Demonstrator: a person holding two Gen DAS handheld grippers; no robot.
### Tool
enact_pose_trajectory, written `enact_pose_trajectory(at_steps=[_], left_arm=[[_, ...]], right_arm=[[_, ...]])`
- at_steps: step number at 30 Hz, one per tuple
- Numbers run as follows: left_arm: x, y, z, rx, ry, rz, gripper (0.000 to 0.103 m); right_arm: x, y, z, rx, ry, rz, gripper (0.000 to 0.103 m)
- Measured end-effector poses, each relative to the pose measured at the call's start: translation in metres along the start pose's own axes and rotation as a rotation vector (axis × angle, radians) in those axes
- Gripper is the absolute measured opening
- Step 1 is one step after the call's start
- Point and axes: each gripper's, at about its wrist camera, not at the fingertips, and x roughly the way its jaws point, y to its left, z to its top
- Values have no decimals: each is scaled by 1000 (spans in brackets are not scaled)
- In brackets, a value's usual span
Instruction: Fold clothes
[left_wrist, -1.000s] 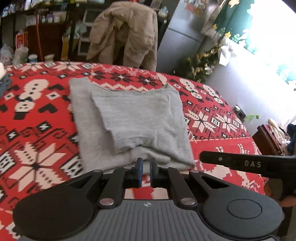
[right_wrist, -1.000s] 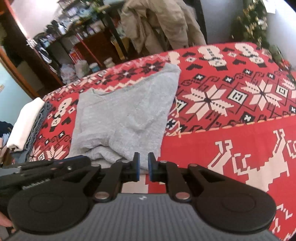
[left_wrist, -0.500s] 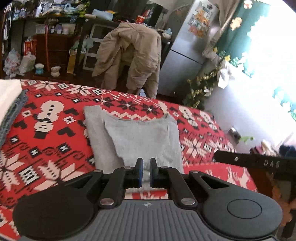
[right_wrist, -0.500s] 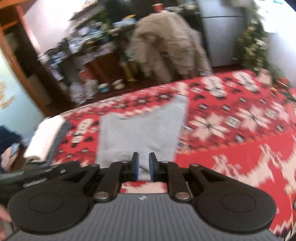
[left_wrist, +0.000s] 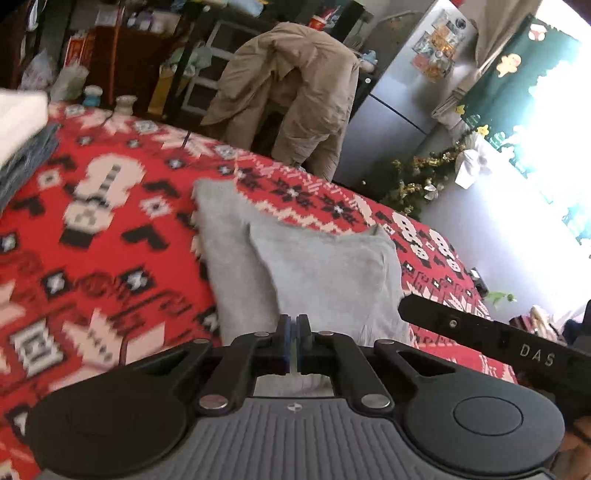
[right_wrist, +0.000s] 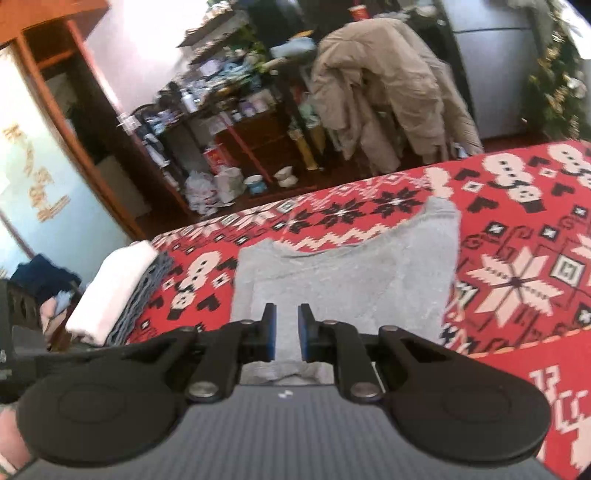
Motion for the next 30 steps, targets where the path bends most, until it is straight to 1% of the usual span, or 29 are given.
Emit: enact_pose_trajectory(at_steps=[2,3,6,10,17,20,25,27,30], left_arm=[[4,6,-8,-8,40,-14,2],[5,10,-12,-20,46,-29,2],[8,22,-22,-61,59,-77,2],[10,26,-32,-39,70,-72,2],[6,24,-38,22,49,-58,2],[7,22,-39,42,46,-49,2],[6,14,-42,113,19,-31,2],[4,8,-42,149,1,-40,2],[6,-3,-43,206,-17,-56,2]], right_arm=[[4,8,-11,-30,-7,19,15],[6,12,-16,-45,-10,27,15],[17,28,-32,-110,-14,-11,15],[38,44,-47,-187,31,-15,15],[62,48,-73,-239,111,-50,14],[57,53,-83,-315,94,-77,14],[43,58,-97,-336,81,-105,14],[35,57,-98,-325,69,-106,8],[20,53,-94,-310,5,-150,5]])
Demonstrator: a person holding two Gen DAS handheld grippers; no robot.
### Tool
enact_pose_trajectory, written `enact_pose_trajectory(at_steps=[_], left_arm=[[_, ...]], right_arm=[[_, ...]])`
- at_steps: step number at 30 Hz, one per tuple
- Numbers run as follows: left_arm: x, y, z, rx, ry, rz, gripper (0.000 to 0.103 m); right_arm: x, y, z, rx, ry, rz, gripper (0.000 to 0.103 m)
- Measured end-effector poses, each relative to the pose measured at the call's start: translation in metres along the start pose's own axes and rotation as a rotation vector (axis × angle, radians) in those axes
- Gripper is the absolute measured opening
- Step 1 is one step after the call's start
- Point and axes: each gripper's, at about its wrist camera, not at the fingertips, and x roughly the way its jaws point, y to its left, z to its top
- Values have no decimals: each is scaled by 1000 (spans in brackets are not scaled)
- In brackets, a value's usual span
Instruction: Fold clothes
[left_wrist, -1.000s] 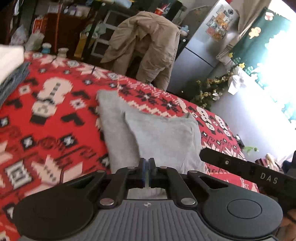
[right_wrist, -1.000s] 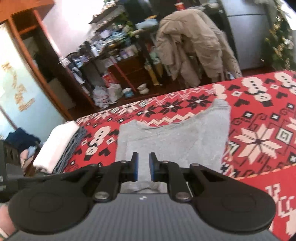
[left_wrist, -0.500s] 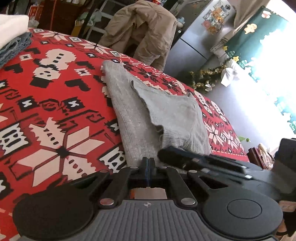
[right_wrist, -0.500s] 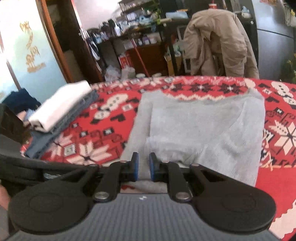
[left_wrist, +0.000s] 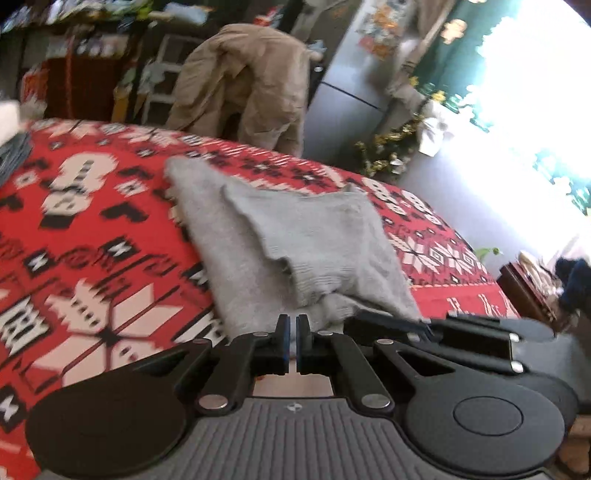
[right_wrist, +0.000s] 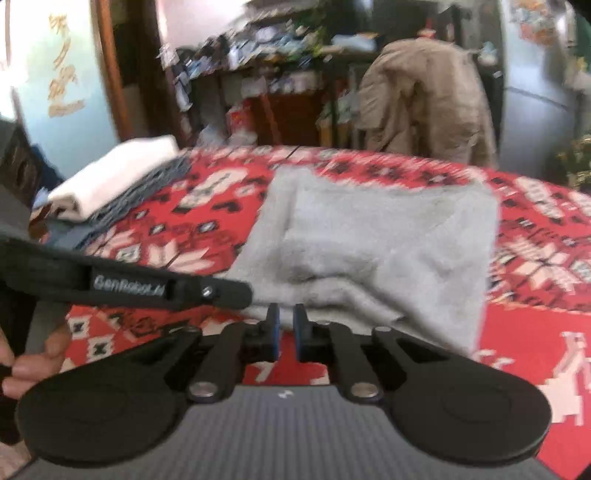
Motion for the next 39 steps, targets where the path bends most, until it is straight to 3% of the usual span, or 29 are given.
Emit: enact_pose_trajectory(at_steps=[5,10,16,20,30,33,36,39], left_arm=[[18,-17,-5,51,48,-1,1],[18,-32,2,92,27,-3,2],[27,-38,7,87,29,-8,2],[37,-40,4,97,69,7,2],[43,-53,9,114,39,2,2],[48,-60,8,138,49,2,2],[47,-67,13,153,28,-14,2],[47,-70,19,146,4,-23,2]], right_arm=[[10,-10,2,25,37,-61,5],[3,-15,-8,34,60,-57,5],[-10,-25,-4,42,21,-95,6],[-7,-38,-7,82,45,-105,6],[-23,-53,-3,92,14,-142,6],[-16,-64,-8,157,60,-122,6],[-19,-61,-12,133,85,-112,6],[-29,-60,-5,136,13,-105,6]])
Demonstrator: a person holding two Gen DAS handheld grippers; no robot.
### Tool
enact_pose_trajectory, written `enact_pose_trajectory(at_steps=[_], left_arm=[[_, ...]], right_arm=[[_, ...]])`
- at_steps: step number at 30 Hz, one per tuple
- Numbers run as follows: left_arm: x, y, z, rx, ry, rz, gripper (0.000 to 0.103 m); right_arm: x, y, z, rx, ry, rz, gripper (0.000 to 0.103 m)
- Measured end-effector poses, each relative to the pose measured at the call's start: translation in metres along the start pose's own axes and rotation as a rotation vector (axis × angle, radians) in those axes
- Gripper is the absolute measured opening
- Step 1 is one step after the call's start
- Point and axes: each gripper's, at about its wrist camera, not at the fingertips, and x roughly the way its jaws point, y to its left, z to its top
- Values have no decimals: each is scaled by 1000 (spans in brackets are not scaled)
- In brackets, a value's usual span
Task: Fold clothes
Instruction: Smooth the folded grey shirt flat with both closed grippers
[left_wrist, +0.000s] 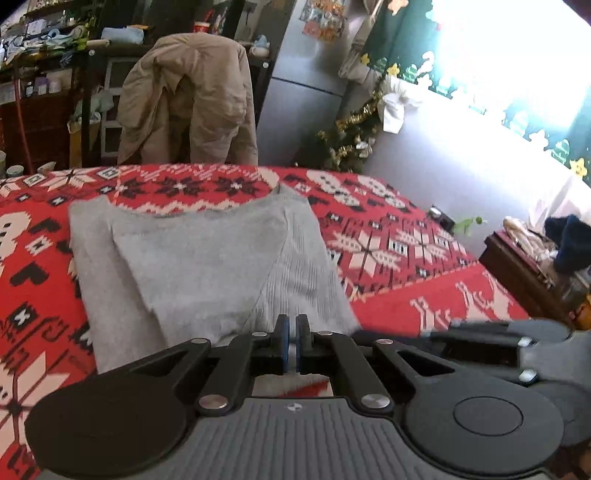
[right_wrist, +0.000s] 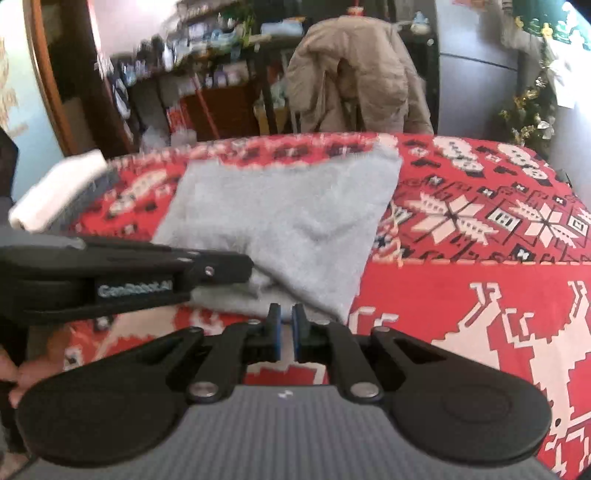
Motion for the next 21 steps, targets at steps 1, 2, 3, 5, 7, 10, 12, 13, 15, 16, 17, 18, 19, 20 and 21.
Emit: enact_pose_trajectory(at_steps=[1,2,3,5,7,10,12,13,15,16,17,18,19,20,21], left_arm=[[2,0,1,-6,1,0,2],[5,2,1,-18,3,9,2],[8,4,1,-30,6,18,1],[15,9,0,-47,30,35,1],[18,13,-2,-56,49,34,1],[19,12,-3,-34,63,42,2],[18,12,-3,-35,64,42,2],[17,13,-3,-42,64,39,2],[14,15,-3,-59,60,26,2],[11,15,-2,-66,51,18,2],[9,16,-1,-73,42,10,2],[7,15,1,-75,33,11,2],[6,14,3,-77,25,17,2],[5,14,4,-78,17,24,2],[4,15,5,-85,13,28,2]], right_arm=[[-3,1,5,-11,-39,-5,6],[-3,2,10,-21,-63,-16,6],[0,2,15,-20,-70,-21,6],[13,-3,19,8,-54,-6,6],[29,-8,20,36,-25,9,7],[40,-13,13,53,26,43,7],[37,-9,8,-7,27,41,7],[34,-7,5,-28,31,44,7],[27,-3,0,-62,42,54,7],[24,-3,0,-57,38,54,7],[20,-5,1,-44,31,52,7],[17,-6,2,-31,24,50,7],[16,-8,5,-15,13,46,7],[16,-11,9,2,0,41,7],[19,-12,13,17,-6,43,7]])
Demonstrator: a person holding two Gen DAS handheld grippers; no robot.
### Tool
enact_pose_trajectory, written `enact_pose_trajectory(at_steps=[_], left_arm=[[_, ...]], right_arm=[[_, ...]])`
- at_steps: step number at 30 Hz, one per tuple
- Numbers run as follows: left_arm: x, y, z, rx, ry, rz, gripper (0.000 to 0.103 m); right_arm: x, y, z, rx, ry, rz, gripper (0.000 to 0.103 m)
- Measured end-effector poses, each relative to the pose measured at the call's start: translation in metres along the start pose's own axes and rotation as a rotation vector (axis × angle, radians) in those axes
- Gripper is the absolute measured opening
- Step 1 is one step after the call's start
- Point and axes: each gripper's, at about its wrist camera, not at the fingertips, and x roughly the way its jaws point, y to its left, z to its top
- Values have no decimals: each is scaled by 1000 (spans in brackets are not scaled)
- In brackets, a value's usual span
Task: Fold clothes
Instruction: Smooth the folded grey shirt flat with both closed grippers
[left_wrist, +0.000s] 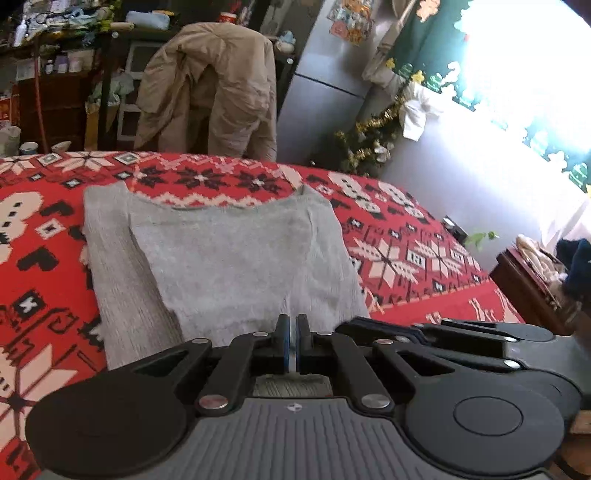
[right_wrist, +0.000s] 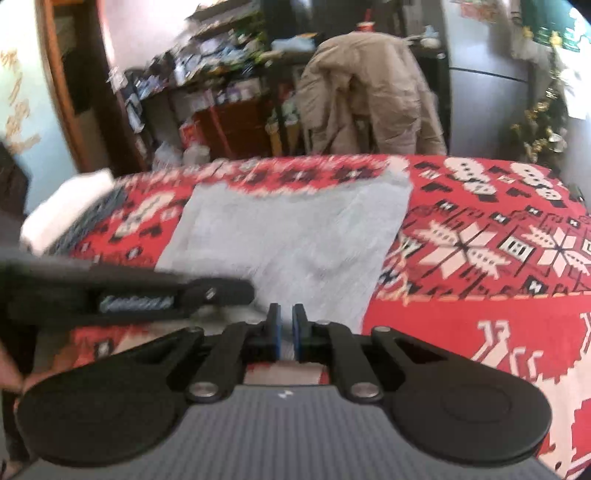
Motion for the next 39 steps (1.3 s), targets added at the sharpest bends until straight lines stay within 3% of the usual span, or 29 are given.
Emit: enact_pose_trajectory(at_steps=[6,10,13,17,19,25,29,39], left_arm=[[3,13,3,-42,13,49,2],[3,19,1,-61,33,66,2],[1,20,0,-65,38,66,2],[-4,18,3,-70,5,28,2],[-6,17,6,-76,-11,15,4],[-11,41,15,-167,-52,47,4],[-7,48,9,-173,0,73,4],[-21,58,-7,-154,3,83,8]], right_arm=[[27,12,7,-28,24,1,7],[19,23,-5,-112,30,5,12],[6,17,-5,-92,23,12,11],[-8,1,-1,-45,-16,-44,12],[-5,-10,-2,-10,19,-57,12],[-8,-11,-1,-32,38,-63,13],[-3,-9,17,49,-17,7,13],[45,39,26,-79,-6,107,13]])
